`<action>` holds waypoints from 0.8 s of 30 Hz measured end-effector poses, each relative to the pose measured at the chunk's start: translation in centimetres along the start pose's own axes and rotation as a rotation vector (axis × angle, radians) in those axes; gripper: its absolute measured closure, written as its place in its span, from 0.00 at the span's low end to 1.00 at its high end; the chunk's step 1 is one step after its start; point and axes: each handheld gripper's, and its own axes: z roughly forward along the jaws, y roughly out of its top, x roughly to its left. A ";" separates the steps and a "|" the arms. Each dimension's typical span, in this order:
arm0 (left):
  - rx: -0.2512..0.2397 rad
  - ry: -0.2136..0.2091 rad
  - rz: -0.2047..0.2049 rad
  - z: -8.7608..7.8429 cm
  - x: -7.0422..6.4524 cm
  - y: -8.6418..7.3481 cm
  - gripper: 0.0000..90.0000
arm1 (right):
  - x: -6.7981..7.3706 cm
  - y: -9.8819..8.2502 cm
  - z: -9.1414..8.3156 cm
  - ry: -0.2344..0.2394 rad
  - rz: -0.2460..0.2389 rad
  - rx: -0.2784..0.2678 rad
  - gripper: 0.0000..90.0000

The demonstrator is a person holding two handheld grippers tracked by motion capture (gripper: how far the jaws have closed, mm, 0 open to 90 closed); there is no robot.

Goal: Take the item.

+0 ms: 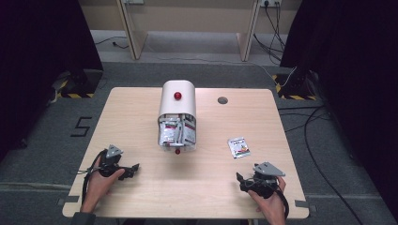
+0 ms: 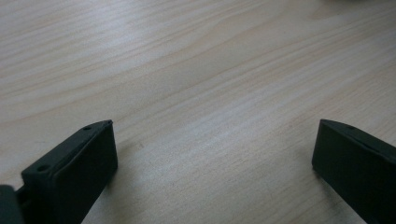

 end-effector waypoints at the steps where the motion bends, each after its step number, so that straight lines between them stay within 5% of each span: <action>1: 0.000 0.000 0.000 0.0 0.0 0.0 0.00 | 0.0 0.0 0.0 0.000 0.000 0.000 0.21; 24: 0.001 0.001 0.000 0.0 0.0 0.0 0.00 | 0.3 -2.7 -1.2 -0.016 0.016 0.027 0.20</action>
